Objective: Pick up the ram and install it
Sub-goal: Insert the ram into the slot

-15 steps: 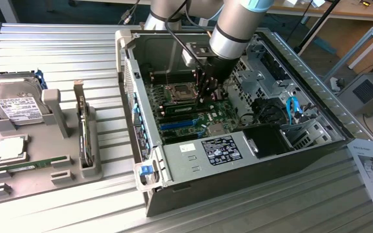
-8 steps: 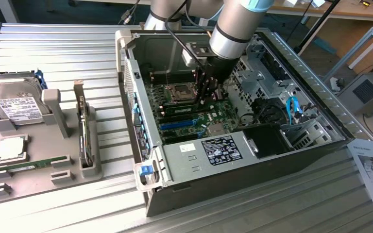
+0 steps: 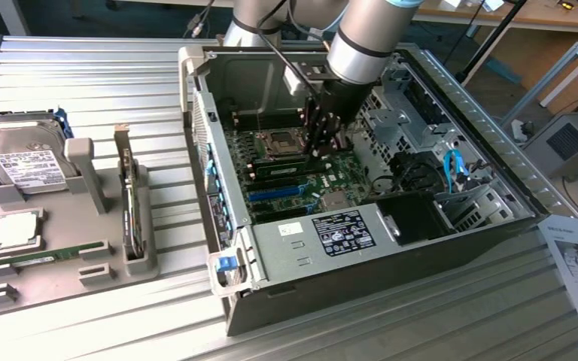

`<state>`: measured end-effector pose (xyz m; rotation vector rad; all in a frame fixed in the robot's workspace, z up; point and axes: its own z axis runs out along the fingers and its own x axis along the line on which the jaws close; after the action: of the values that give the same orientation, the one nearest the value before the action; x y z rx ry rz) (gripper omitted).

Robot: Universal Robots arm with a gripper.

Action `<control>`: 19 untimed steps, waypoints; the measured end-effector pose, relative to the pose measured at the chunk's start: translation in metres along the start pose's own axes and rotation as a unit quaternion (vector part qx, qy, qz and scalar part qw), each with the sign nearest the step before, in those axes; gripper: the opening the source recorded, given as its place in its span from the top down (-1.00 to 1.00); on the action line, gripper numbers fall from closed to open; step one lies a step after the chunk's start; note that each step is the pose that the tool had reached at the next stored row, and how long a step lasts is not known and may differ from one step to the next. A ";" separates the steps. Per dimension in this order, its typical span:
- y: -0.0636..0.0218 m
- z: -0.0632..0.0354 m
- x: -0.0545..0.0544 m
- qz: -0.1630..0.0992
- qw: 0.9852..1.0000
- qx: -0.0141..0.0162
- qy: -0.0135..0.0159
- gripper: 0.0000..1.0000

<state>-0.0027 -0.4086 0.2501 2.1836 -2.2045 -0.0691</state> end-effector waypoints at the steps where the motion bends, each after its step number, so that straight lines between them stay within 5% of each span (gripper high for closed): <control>1: 0.0002 -0.0029 0.000 0.000 1.000 0.000 0.000 0.48; 19: 0.0039 -0.0665 -0.005 0.000 1.000 0.000 0.000 0.48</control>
<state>-0.0027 -0.4043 0.3167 2.1832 -2.2043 -0.0684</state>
